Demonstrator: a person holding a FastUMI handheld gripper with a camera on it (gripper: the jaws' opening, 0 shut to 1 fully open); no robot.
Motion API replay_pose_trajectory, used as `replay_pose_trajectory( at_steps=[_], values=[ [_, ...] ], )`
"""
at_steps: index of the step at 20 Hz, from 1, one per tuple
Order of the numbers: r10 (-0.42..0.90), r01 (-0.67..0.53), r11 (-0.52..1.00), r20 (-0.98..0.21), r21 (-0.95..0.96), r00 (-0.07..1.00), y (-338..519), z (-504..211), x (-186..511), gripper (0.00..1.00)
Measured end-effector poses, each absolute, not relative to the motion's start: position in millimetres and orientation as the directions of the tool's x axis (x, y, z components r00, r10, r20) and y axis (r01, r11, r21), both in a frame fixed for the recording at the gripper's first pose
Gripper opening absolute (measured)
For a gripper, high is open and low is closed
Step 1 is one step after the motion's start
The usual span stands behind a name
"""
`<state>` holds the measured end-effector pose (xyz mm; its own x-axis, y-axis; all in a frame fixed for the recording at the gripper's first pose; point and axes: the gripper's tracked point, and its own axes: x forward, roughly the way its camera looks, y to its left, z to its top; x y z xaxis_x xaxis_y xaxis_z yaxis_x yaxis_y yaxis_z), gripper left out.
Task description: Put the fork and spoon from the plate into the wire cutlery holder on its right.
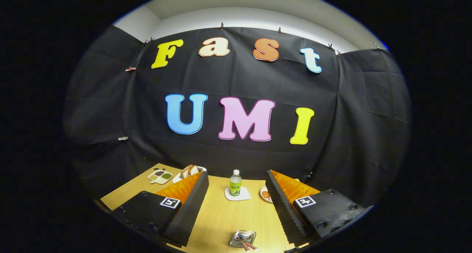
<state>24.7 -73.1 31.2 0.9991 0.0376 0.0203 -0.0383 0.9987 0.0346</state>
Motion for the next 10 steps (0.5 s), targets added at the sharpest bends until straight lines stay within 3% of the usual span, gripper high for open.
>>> replay_pose_trajectory(
  at_steps=[10],
  values=[
    [0.026,-0.027,0.999,0.017,0.017,1.0,-67.4,36.9,31.9,0.96]
  ],
)
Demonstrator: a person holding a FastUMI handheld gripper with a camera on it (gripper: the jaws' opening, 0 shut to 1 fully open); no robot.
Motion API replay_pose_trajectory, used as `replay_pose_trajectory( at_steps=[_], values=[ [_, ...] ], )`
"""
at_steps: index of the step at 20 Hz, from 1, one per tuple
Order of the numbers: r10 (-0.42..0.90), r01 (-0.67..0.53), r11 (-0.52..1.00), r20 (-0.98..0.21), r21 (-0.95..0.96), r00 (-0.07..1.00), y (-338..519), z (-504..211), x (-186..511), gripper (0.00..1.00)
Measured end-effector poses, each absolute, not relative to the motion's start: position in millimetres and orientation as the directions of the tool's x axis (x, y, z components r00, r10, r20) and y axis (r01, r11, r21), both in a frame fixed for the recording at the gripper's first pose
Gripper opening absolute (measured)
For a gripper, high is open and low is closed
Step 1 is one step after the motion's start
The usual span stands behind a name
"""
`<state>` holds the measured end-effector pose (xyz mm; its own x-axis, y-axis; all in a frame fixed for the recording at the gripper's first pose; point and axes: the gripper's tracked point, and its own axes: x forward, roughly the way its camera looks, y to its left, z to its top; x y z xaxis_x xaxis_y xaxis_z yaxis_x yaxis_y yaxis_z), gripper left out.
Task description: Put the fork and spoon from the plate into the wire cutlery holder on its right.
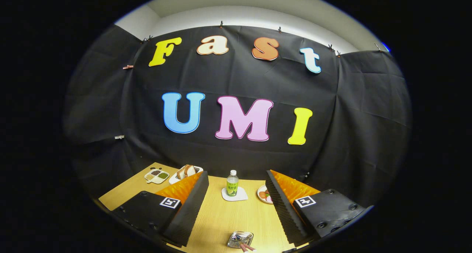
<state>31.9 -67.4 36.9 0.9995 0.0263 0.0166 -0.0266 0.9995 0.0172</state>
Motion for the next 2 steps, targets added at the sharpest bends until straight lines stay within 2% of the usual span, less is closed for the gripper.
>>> replay_pose_trajectory(
  at_steps=[2],
  values=[
    [0.031,-0.031,0.999,0.021,0.015,0.999,-63.7,39.0,30.5,0.96]
  ],
)
